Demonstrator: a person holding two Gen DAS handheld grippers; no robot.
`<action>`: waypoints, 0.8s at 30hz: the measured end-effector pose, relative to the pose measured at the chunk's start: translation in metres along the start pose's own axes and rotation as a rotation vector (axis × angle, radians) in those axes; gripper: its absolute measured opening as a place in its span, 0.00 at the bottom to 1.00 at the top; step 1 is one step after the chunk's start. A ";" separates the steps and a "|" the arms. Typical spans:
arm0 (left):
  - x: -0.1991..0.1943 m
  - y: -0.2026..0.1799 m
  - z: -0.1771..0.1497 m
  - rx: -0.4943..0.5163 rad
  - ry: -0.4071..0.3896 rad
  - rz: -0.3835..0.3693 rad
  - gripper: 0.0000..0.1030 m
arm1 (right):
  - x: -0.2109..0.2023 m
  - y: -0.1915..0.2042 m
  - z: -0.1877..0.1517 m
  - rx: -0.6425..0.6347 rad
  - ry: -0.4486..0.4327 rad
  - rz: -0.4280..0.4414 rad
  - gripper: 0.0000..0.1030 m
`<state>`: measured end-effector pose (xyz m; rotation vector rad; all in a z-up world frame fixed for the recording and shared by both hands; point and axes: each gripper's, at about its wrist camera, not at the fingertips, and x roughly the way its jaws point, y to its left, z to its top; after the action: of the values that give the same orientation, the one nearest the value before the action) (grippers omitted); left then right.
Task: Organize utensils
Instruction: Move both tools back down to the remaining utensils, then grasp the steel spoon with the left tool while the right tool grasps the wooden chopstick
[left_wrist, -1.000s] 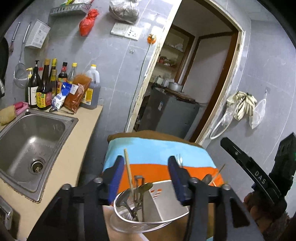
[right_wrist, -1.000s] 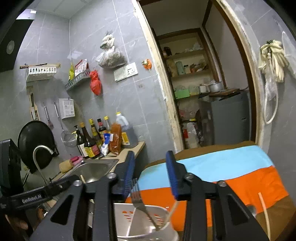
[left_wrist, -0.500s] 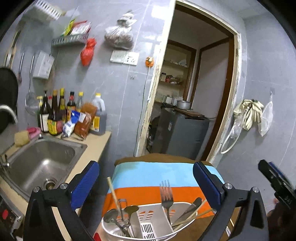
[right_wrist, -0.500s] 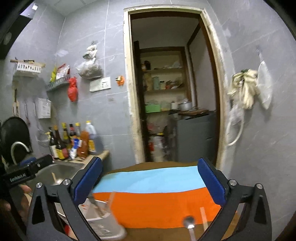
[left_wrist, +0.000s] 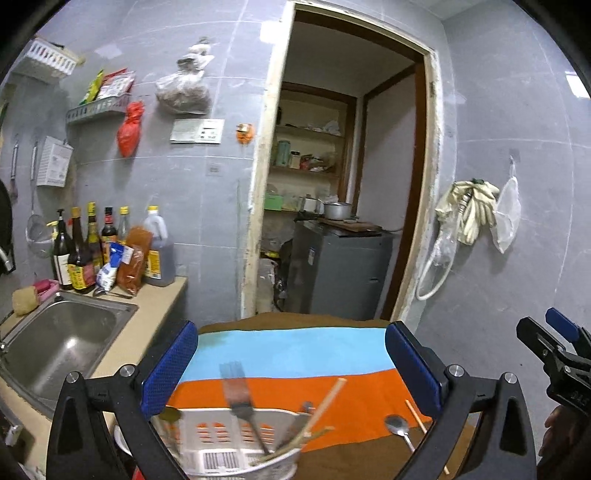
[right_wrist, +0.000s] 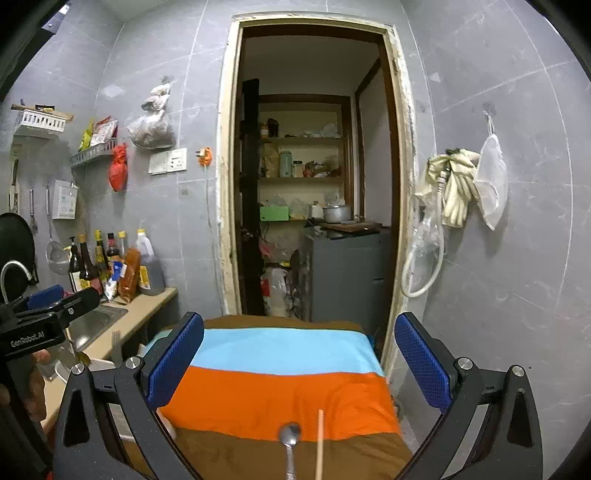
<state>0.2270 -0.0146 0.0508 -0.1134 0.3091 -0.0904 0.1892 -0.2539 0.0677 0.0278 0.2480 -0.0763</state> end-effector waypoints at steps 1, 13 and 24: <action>0.001 -0.007 -0.002 0.004 0.003 -0.004 0.99 | 0.001 -0.005 -0.001 0.002 0.004 -0.002 0.98; 0.031 -0.080 -0.029 0.014 0.064 -0.029 0.99 | 0.029 -0.080 -0.023 0.019 0.088 0.011 0.98; 0.075 -0.115 -0.076 0.053 0.206 0.002 0.99 | 0.064 -0.118 -0.070 0.068 0.185 0.079 0.98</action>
<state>0.2663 -0.1437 -0.0293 -0.0507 0.5121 -0.1085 0.2249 -0.3735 -0.0177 0.1125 0.4290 -0.0030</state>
